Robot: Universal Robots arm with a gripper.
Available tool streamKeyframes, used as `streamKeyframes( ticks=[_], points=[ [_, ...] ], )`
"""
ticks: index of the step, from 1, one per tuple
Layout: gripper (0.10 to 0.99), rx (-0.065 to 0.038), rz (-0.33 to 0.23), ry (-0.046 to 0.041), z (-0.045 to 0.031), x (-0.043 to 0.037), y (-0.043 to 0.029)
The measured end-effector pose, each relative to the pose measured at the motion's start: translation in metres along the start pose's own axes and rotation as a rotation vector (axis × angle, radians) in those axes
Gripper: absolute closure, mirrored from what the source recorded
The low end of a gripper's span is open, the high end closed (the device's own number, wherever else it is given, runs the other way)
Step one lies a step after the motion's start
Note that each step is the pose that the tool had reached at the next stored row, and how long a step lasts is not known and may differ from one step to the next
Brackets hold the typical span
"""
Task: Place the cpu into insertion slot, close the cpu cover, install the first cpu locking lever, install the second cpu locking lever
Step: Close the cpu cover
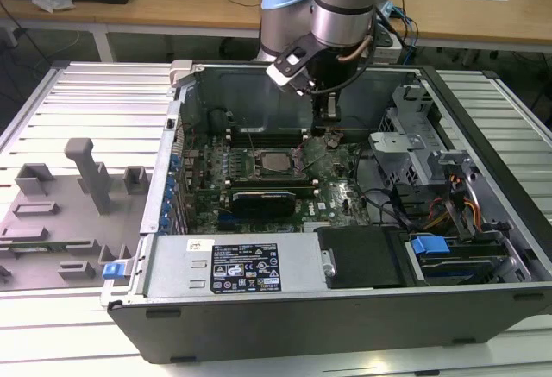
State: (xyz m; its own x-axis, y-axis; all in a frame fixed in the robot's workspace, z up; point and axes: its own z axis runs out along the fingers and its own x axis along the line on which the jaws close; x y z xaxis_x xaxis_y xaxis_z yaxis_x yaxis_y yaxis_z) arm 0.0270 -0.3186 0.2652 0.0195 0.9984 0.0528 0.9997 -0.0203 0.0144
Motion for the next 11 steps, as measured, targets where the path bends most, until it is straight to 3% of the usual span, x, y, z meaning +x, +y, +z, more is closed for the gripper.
streamKeyframes(
  ticks=[6,11],
  points=[
    [0.98,0.002,-0.033,0.0005,0.0004,0.0004,0.0222],
    [0.98,0.002,-0.035,0.0004,0.0023,0.0003,0.0259]
  ],
)
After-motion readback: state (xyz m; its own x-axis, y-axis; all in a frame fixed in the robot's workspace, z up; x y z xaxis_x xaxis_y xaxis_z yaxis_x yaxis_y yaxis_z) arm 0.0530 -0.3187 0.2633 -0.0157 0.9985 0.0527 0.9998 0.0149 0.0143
